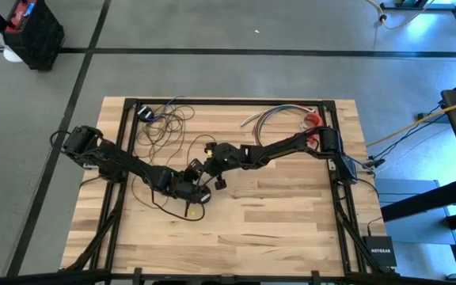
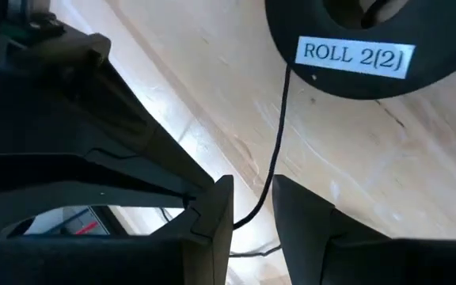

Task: Coiling cords

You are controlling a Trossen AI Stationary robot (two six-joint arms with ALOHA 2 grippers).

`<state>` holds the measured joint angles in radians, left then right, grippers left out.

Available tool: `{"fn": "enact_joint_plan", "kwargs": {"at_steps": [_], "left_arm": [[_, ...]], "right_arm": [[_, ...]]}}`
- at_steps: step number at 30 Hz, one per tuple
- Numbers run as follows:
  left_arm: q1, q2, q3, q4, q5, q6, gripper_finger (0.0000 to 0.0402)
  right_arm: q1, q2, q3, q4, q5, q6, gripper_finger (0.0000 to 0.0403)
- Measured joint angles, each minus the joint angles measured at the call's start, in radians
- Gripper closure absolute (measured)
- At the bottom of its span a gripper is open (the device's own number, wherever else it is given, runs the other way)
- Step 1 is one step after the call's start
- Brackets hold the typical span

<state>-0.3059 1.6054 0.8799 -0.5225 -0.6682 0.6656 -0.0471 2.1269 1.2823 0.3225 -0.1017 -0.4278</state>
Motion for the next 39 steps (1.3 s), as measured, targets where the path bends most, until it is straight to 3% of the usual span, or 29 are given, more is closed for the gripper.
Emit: {"fn": "enact_joint_plan", "kwargs": {"at_steps": [13,17,24,29,35,39], "left_arm": [[0.002,0.0,0.0,-0.051,-0.011,0.098,0.0318],[-0.017,-0.001,0.0,-0.044,-0.098,-0.149,0.0318],[-0.04,-0.062,0.0,-0.089,-0.063,-0.579,0.0318],[-0.039,-0.074,-0.001,-0.063,-0.05,-0.633,0.0318],[-0.039,-0.074,-0.001,0.034,0.082,-0.628,0.0318],[-0.016,-0.076,-0.001,0.0,0.016,-0.657,0.0318]], "right_arm": [[0.0,0.0,0.0,-0.003,-0.06,-0.002,0.0388],[0.001,0.0,0.0,-0.006,-0.06,-0.002,0.0388],[0.001,0.0,-0.001,-0.011,-0.06,-0.002,0.0388],[0.001,0.0,-0.001,-0.008,-0.06,-0.004,0.0388],[0.001,0.0,-0.001,-0.01,-0.044,-0.008,0.0388],[0.001,0.0,-0.001,-0.01,-0.04,-0.018,0.0388]]}}
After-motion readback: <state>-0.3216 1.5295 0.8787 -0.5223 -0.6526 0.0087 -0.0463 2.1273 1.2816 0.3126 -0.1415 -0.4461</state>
